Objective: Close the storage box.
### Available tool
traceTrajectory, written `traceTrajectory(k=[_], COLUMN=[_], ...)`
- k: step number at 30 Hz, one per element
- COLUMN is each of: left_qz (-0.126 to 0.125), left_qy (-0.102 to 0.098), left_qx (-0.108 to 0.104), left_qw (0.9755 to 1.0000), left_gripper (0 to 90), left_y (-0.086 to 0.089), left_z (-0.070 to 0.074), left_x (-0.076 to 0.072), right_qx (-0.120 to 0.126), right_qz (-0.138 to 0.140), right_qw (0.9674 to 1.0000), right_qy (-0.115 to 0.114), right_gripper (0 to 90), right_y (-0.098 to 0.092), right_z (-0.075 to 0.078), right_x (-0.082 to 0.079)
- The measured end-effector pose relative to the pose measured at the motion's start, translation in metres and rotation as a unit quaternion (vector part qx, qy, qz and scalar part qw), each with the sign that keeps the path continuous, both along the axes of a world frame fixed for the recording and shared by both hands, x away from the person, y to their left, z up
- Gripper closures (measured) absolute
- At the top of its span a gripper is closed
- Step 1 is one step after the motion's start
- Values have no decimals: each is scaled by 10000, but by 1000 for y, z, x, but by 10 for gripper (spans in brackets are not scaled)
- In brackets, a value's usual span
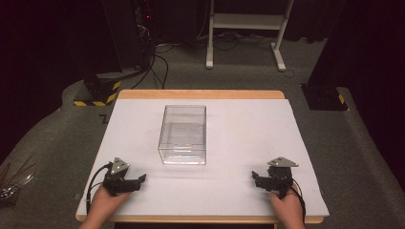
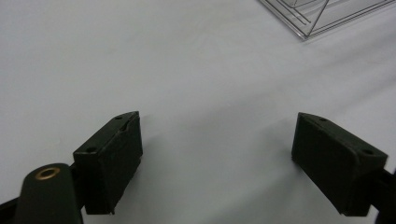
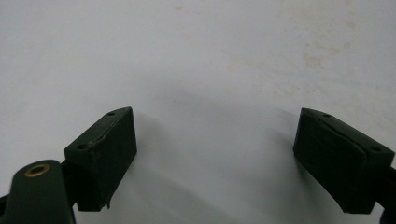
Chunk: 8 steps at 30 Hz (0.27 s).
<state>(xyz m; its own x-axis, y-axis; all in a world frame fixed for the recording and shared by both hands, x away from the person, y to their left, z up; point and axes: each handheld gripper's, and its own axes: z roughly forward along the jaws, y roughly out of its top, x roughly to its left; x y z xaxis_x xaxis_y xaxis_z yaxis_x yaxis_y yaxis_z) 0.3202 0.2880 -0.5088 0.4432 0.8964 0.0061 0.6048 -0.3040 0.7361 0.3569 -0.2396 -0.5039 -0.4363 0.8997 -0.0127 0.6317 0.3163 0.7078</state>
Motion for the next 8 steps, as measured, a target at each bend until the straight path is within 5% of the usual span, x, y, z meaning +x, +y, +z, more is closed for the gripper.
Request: traceTrajectory(k=[8], left_qz=[-13], left_qy=[5], left_qx=[3], left_qw=[10000], left_gripper=[165], left_y=[0], left_z=[0], left_x=[0], right_qx=[-4], right_qz=[1], right_qw=[10000], right_qy=[-3], right_gripper=[134], right_y=[0], right_z=[0], right_x=[0])
